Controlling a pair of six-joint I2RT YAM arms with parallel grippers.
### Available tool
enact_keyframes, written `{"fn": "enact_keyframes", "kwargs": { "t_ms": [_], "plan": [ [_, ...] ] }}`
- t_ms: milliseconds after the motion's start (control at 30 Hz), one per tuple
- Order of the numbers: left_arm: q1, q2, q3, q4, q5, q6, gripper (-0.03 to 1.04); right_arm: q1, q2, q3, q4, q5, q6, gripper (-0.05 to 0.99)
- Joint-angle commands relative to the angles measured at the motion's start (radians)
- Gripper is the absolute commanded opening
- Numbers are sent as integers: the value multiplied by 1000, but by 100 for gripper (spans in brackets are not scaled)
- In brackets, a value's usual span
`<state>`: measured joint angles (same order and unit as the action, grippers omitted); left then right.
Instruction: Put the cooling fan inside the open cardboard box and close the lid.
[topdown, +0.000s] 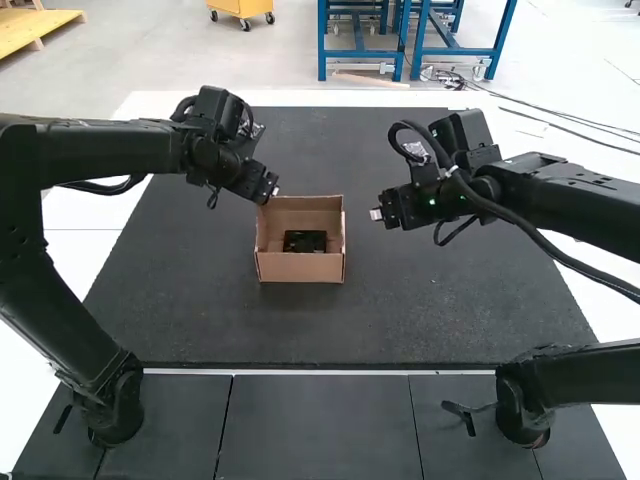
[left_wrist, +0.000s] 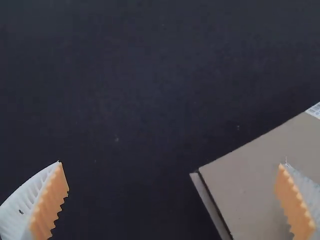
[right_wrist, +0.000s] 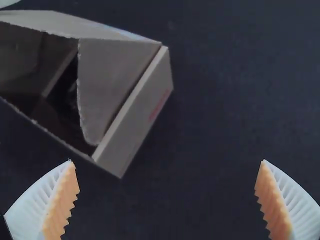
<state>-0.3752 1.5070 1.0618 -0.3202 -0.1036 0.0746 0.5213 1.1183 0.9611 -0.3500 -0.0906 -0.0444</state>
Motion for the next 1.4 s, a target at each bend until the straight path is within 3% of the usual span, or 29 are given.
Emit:
{"fn": "enact_keyframes", "kwargs": {
  "t_ms": [0,633,933,1367],
  "plan": [
    [-2,-8,-45,10,15,7,97,-14,6,30,2,-14,-9,81],
    [-5,-1,-301,277,13,2,97,-12,46,10,9,-49,11,81],
    [-1,32,-388,357,13,5,97,-12,55,14,5,-60,14,81],
    [48,-76,-310,251,7,13,97,-14,51,18,-10,-58,15,81]
  ]
}}
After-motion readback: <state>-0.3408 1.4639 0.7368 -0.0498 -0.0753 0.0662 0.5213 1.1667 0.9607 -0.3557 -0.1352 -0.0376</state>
